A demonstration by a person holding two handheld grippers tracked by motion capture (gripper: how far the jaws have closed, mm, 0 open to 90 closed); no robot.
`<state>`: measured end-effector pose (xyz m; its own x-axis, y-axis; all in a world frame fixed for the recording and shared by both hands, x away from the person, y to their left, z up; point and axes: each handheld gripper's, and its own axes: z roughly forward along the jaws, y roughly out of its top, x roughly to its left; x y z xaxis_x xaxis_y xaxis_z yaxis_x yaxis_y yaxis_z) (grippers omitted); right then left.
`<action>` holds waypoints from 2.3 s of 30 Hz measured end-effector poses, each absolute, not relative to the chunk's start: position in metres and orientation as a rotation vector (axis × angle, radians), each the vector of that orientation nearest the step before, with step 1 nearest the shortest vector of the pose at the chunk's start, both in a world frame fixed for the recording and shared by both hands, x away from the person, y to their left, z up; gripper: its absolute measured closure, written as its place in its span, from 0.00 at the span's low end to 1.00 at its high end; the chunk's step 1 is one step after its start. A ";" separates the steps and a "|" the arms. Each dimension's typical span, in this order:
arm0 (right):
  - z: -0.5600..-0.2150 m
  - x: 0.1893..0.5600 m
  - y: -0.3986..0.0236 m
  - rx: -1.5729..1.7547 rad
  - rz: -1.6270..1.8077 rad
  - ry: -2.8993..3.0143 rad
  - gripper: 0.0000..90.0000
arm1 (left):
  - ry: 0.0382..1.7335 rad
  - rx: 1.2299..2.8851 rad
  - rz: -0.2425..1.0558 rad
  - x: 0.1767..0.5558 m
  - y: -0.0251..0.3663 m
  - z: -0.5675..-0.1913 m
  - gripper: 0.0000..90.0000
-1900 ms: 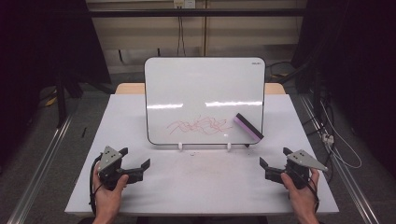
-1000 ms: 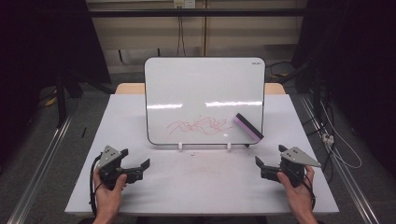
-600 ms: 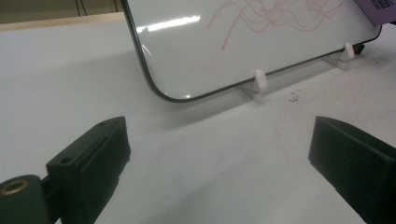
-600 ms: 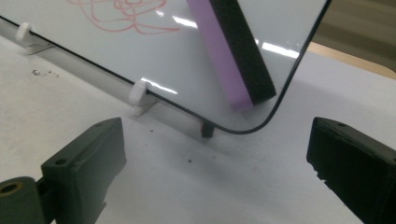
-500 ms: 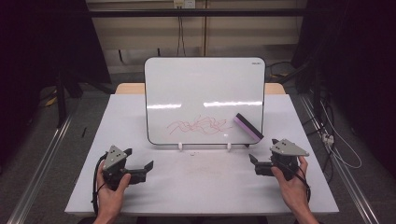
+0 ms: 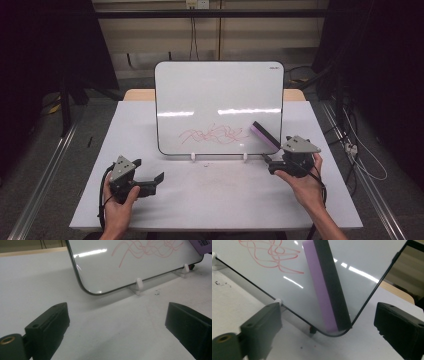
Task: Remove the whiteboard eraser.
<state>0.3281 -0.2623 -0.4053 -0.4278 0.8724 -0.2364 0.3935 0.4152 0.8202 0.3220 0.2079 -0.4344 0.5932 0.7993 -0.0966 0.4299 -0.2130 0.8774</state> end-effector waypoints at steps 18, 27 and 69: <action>-0.412 0.341 -0.262 0.971 0.767 2.041 0.44 | 0.992 1.846 0.465 0.323 0.206 -0.435 0.06; -0.414 0.350 -0.253 0.932 0.712 2.091 0.60 | 0.997 1.846 0.459 0.322 0.207 -0.435 0.06; -0.397 0.337 -0.253 0.998 0.989 2.024 0.72 | 1.044 1.791 0.474 0.322 0.208 -0.433 0.06</action>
